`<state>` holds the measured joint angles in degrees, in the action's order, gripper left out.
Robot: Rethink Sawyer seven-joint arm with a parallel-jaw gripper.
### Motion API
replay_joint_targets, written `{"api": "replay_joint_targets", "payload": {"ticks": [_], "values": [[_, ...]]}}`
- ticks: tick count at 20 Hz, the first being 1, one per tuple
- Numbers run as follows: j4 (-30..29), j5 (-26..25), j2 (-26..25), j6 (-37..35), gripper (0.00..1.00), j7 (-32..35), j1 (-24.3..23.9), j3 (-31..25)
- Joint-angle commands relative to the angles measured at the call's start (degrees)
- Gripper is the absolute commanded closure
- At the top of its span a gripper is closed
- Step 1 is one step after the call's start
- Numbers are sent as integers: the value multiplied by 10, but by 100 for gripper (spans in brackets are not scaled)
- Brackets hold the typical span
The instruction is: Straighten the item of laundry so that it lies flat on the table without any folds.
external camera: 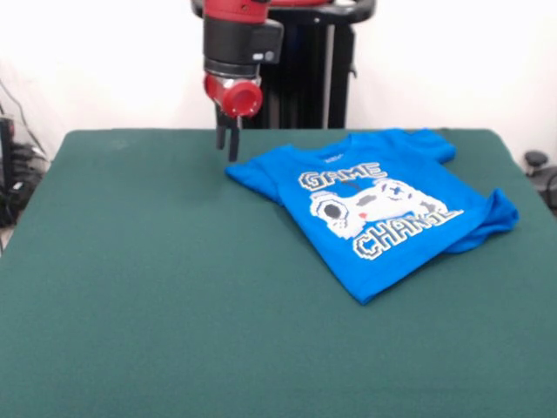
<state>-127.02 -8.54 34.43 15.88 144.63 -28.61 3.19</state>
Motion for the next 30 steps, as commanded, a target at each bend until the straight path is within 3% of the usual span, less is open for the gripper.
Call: {"api": "replay_joint_targets", "payload": {"ticks": [1,14,30], "values": [[41,24,-15,-8,0,72,17,-59],[60,30,-61,-2,0,89,-1,-103],[113,49,-135,44,0,92,22,-95]]}}
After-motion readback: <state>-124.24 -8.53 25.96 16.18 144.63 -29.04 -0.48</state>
